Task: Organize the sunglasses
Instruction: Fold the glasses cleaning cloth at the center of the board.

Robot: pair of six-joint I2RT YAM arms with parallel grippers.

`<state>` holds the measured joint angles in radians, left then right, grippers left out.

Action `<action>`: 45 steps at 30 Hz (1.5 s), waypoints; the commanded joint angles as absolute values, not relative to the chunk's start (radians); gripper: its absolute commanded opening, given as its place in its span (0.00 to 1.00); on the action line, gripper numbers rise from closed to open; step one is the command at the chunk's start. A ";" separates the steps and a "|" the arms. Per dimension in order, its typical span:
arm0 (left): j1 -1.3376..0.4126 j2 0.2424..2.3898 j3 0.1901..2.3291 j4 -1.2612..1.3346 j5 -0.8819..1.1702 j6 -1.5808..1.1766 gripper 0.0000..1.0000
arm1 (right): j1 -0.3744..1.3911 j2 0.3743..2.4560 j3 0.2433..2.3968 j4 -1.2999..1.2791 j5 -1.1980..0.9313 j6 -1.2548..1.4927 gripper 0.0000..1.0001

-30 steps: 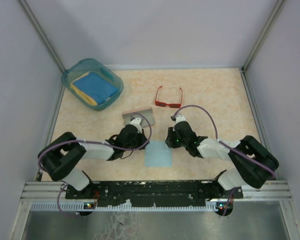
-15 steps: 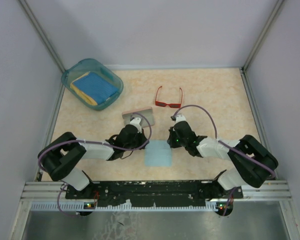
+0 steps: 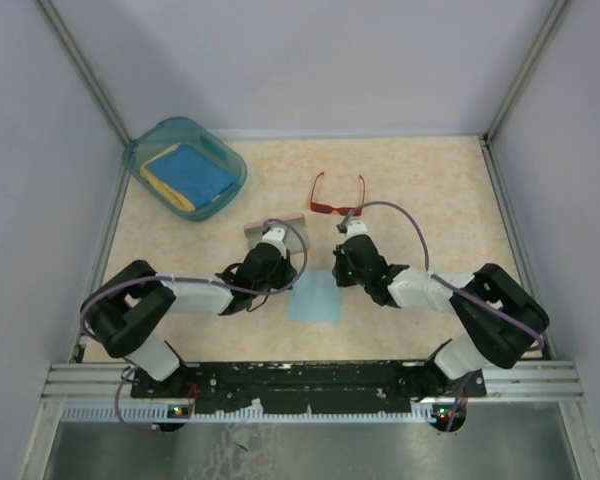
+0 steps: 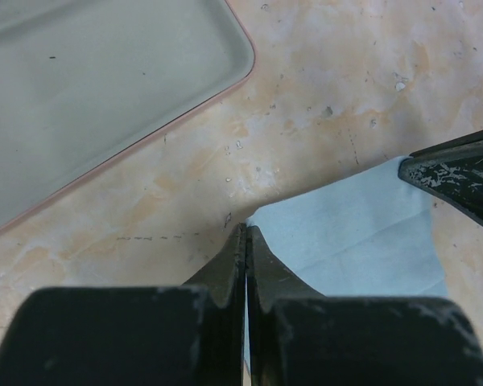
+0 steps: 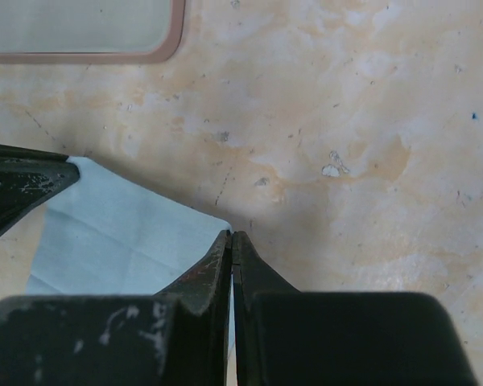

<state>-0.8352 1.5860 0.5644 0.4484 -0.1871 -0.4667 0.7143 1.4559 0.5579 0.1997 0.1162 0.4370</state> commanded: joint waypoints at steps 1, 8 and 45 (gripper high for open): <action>-0.824 1.615 0.596 0.445 -0.220 -0.428 0.00 | 0.702 1.482 0.615 0.258 0.159 0.403 0.00; -0.796 1.632 0.604 0.487 -0.216 -0.396 0.00 | 0.680 1.510 0.640 0.292 0.161 0.376 0.00; -0.767 1.619 0.462 0.831 -0.115 -0.195 0.00 | 0.677 1.490 0.478 0.632 0.165 0.309 0.00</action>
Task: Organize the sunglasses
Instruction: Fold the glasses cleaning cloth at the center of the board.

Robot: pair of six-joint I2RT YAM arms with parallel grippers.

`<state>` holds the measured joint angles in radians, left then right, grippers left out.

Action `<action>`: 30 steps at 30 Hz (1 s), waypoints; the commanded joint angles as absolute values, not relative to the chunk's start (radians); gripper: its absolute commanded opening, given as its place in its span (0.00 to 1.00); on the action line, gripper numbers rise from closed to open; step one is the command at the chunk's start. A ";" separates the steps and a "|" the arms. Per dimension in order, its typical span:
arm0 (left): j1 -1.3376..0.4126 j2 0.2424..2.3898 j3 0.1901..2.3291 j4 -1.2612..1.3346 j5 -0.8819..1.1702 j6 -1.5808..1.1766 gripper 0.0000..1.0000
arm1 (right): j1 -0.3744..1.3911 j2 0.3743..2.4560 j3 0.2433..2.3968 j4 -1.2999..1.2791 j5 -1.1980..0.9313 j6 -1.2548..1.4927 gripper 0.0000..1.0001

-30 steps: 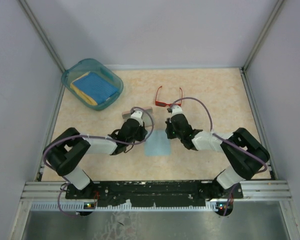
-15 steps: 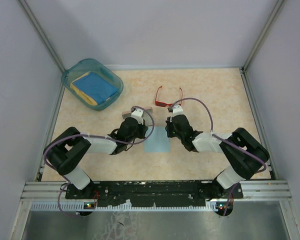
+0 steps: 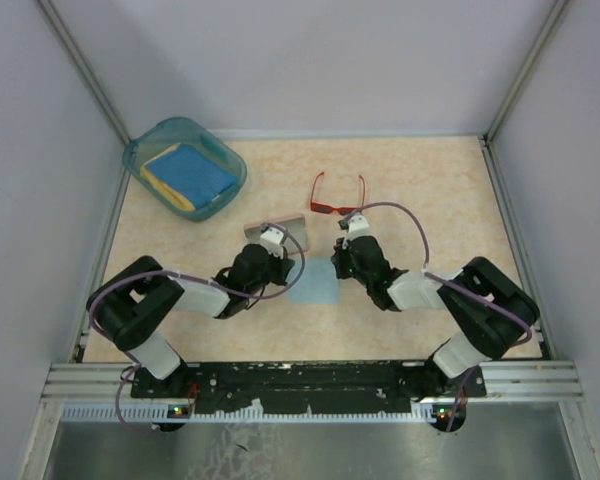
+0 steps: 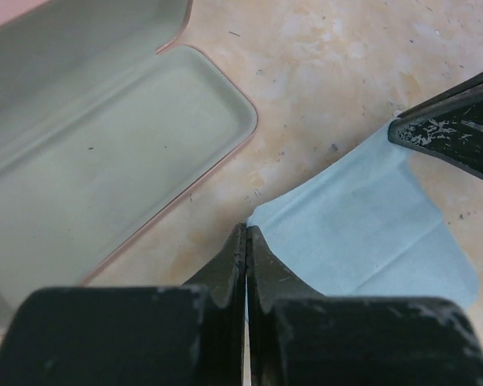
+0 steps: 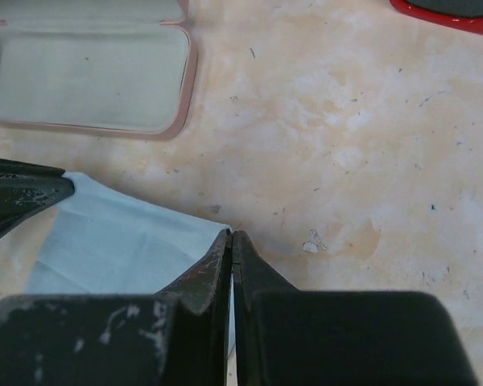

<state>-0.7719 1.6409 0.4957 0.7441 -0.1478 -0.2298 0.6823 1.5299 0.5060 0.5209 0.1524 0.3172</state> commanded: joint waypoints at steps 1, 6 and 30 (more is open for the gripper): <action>-0.767 1.615 0.455 0.837 -0.113 -0.195 0.00 | 0.677 1.486 0.472 0.638 0.159 0.310 0.00; -0.767 1.599 0.425 0.870 -0.102 -0.200 0.00 | 0.678 1.465 0.453 0.637 0.143 0.310 0.00; -0.792 1.514 0.363 0.834 -0.058 -0.252 0.00 | 0.742 1.369 0.389 0.575 0.155 0.308 0.00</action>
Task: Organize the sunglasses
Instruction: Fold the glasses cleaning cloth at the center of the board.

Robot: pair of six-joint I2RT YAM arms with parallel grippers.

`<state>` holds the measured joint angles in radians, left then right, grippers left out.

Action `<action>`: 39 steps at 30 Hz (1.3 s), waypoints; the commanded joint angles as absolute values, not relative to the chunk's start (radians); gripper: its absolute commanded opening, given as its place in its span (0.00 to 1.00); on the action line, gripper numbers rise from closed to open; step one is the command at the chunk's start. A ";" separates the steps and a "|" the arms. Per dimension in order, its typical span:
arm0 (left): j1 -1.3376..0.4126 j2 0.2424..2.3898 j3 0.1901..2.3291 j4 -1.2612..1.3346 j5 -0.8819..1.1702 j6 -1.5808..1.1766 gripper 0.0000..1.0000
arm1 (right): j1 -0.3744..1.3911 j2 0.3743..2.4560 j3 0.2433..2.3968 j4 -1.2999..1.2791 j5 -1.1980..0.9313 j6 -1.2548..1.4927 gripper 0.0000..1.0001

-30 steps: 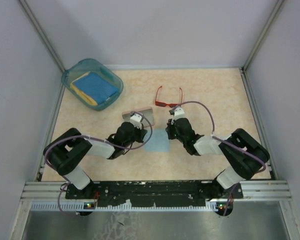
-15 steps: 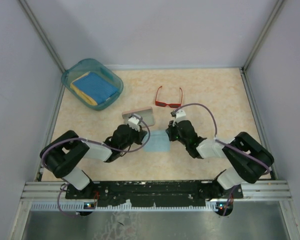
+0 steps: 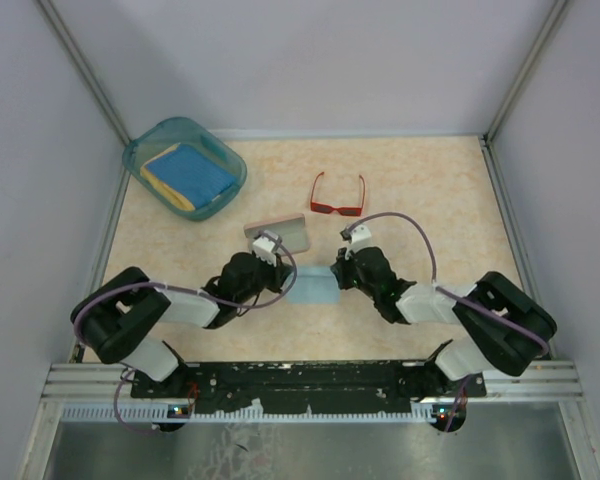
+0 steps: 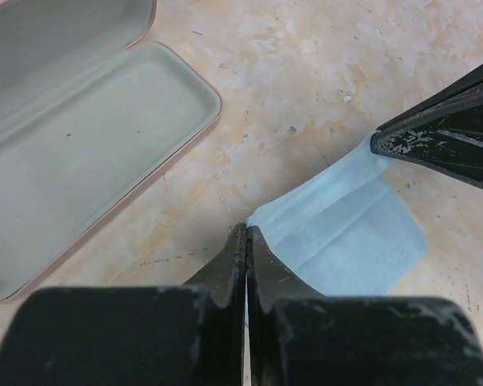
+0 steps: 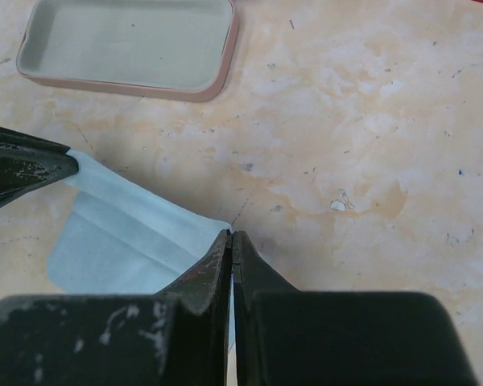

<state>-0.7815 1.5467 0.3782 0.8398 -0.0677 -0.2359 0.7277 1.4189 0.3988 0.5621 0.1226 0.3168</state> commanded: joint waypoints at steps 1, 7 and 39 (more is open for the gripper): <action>-0.794 1.509 0.361 0.829 -0.057 -0.257 0.00 | 0.743 1.363 0.387 0.570 0.155 0.308 0.00; -0.820 1.509 0.355 0.825 -0.064 -0.274 0.00 | 0.759 1.327 0.372 0.553 0.162 0.307 0.00; -0.886 1.471 0.314 0.807 -0.161 -0.300 0.00 | 0.808 1.278 0.310 0.522 0.158 0.327 0.00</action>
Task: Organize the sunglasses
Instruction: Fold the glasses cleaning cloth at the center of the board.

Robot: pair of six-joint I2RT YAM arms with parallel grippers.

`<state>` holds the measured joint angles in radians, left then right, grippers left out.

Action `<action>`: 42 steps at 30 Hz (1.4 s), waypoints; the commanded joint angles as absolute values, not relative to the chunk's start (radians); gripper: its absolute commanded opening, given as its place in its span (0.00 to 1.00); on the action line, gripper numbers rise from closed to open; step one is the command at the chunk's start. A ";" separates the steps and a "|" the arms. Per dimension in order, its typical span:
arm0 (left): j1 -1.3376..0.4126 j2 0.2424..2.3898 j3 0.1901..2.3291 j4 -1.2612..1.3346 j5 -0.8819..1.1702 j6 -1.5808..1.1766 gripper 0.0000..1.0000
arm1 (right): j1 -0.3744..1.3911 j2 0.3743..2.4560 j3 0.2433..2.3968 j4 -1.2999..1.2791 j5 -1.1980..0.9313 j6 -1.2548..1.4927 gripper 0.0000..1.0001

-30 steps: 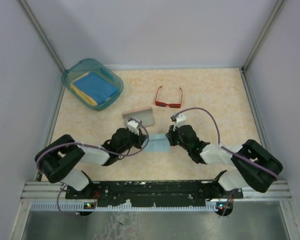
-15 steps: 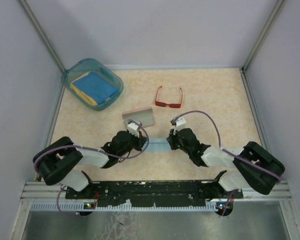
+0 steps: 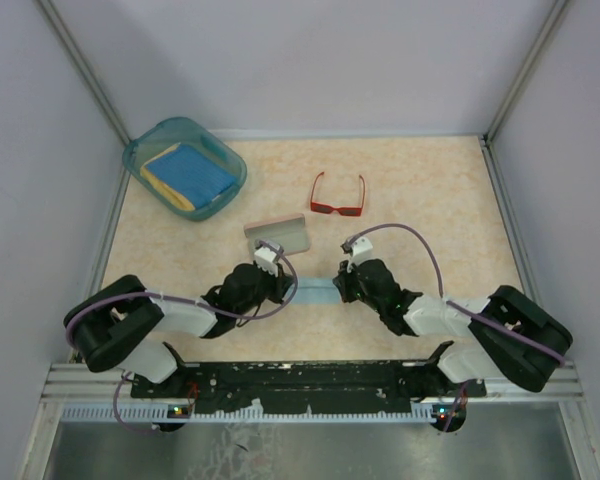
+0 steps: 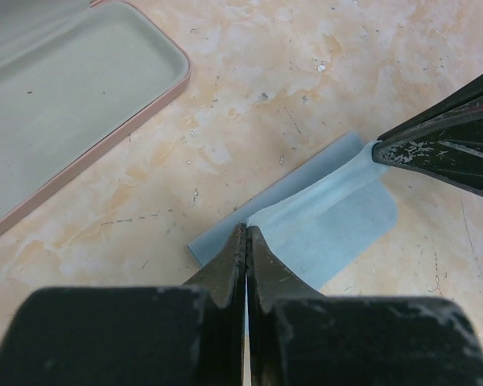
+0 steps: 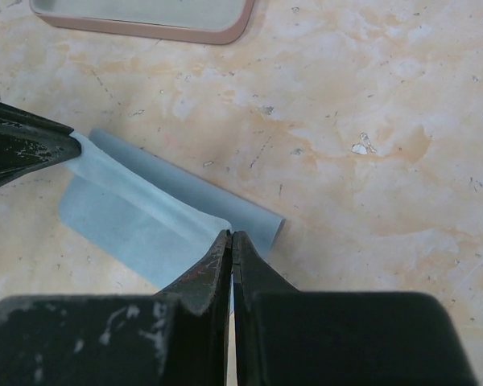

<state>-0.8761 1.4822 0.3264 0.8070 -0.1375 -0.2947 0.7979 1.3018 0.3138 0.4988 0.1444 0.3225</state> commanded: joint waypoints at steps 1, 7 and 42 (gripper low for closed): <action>-0.886 1.470 0.314 0.806 -0.164 -0.300 0.00 | 0.808 1.279 0.310 0.522 0.157 0.328 0.00; -0.887 1.465 0.311 0.801 -0.171 -0.300 0.00 | 0.810 1.281 0.308 0.522 0.154 0.330 0.00; -0.895 1.493 0.311 0.801 -0.148 -0.318 0.06 | 0.813 1.310 0.303 0.535 0.113 0.341 0.00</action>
<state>-0.8886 1.4830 0.3149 0.8009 -0.1566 -0.3061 0.8047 1.3045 0.3065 0.5014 0.1108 0.3363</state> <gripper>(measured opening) 0.047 0.005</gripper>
